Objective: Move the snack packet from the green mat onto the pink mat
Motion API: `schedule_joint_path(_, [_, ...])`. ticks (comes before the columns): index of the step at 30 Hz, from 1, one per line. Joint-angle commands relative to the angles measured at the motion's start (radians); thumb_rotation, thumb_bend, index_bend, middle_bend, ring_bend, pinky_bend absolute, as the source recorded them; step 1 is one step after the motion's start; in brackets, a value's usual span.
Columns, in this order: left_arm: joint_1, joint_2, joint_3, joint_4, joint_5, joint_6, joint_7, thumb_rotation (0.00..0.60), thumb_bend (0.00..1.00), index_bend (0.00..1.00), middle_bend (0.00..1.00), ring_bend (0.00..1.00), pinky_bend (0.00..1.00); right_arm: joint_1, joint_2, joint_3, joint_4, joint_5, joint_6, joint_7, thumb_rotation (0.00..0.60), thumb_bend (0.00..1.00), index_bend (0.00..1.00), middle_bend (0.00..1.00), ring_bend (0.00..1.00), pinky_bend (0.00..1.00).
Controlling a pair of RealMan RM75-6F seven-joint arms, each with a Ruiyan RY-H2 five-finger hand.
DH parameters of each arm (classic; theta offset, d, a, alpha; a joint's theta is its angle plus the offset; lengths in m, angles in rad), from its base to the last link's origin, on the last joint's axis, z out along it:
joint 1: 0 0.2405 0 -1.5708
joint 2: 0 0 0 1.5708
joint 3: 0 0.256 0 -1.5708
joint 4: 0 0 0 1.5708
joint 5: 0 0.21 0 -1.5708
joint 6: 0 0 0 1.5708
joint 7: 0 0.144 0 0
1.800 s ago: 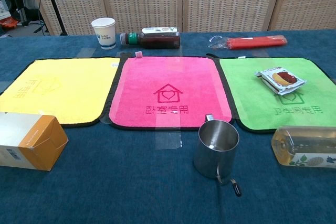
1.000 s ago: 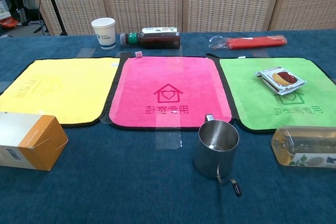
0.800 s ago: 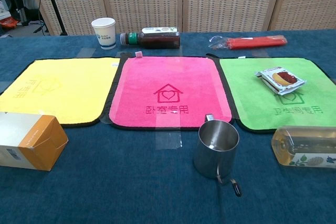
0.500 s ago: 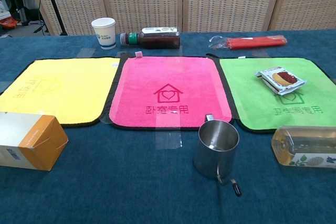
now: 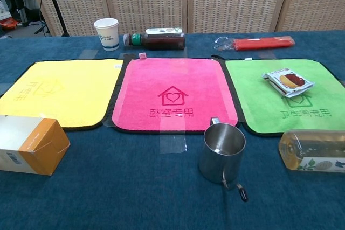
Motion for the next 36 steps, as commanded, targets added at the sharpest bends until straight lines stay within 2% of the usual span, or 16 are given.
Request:
schedule_joint_path(1, [0.0, -0.004, 0.001, 0.002, 0.004, 0.001, 0.002, 0.6, 0.07, 0.0, 0.0, 0.0, 0.0, 0.105, 0.059, 0.089, -0.027, 0.139, -0.171, 0.18, 0.6, 0.34, 0.0, 0.0, 0.0, 0.0])
schedule_joint_path(10, [-0.008, -0.022, 0.004, 0.023, 0.014, -0.011, -0.01, 0.6, 0.07, 0.0, 0.0, 0.0, 0.0, 0.206, 0.079, 0.176, 0.026, 0.245, -0.383, 0.41, 0.6, 0.36, 0.0, 0.0, 0.0, 0.0])
schedule_joint_path(13, [-0.011, -0.03, 0.004, 0.033, 0.014, -0.015, -0.018, 0.6, 0.07, 0.0, 0.0, 0.0, 0.0, 0.265, 0.07, 0.235, 0.101, 0.297, -0.525, 0.58, 0.6, 0.36, 0.0, 0.0, 0.0, 0.0])
schedule_joint_path(15, [-0.013, -0.031, 0.006, 0.035, 0.02, -0.013, -0.024, 0.6, 0.07, 0.0, 0.0, 0.0, 0.0, 0.288, 0.062, 0.25, 0.149, 0.295, -0.584, 0.624, 0.6, 0.36, 0.0, 0.0, 0.0, 0.0])
schedule_joint_path(24, [-0.019, -0.045, 0.009, 0.056, 0.023, -0.023, -0.043, 0.6, 0.07, 0.0, 0.0, 0.0, 0.0, 0.367, -0.023, 0.271, 0.327, 0.345, -0.71, 0.652, 0.6, 0.36, 0.0, 0.0, 0.0, 0.0])
schedule_joint_path(36, [-0.027, -0.053, 0.012, 0.07, 0.026, -0.029, -0.052, 0.6, 0.07, 0.0, 0.0, 0.0, 0.0, 0.425, -0.087, 0.283, 0.461, 0.393, -0.804, 0.616, 0.6, 0.36, 0.02, 0.0, 0.0, 0.0])
